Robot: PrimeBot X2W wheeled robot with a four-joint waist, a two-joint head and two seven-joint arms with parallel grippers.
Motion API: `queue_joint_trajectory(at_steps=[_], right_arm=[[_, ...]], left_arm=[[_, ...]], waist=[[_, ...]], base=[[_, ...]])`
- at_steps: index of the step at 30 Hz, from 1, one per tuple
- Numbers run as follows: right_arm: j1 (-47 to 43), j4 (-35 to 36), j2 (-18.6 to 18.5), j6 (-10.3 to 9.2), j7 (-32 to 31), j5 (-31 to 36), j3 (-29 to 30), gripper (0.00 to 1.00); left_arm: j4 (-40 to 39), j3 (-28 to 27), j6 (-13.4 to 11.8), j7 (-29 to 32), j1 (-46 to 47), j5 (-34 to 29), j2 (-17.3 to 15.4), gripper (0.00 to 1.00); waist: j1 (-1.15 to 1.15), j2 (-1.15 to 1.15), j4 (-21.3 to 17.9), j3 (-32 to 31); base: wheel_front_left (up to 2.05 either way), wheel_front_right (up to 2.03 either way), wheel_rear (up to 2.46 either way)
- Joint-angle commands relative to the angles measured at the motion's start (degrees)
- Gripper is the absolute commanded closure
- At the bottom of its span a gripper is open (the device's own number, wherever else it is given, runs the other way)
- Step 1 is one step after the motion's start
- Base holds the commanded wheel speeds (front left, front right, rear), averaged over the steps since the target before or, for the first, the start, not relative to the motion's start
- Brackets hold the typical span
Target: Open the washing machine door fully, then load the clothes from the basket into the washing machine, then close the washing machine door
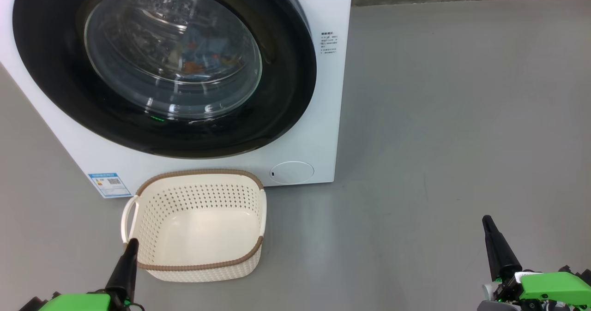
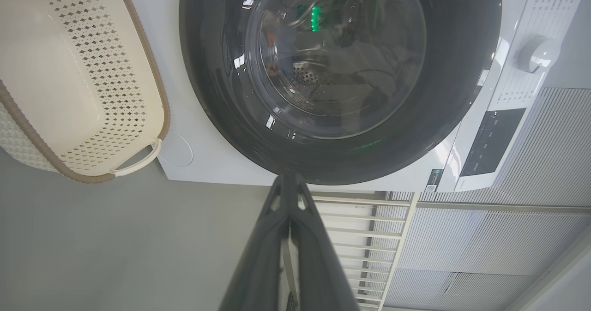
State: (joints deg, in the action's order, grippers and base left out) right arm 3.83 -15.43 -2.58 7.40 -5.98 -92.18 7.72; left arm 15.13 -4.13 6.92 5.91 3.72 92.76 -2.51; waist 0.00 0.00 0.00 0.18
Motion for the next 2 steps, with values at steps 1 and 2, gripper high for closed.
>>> queue_joint_trajectory(at_steps=[1, 2], right_arm=[[2.34, 1.41, -0.39, 0.09, -0.45, -0.04, -1.26, 1.0], [2.34, 1.41, -0.39, 0.09, -0.45, -0.03, -1.26, 1.0]], left_arm=[[-1.1, -2.02, 0.57, 0.28, 2.43, -0.29, -0.67, 1.0], [-1.1, -2.02, 0.57, 0.28, 2.43, -0.29, -0.67, 1.0]], waist=[[0.0, 0.0, 0.0, 0.0], [0.0, 0.0, 0.0, 0.0]], base=[[0.0, 0.0, 0.0], [0.0, 0.0, 0.0]])
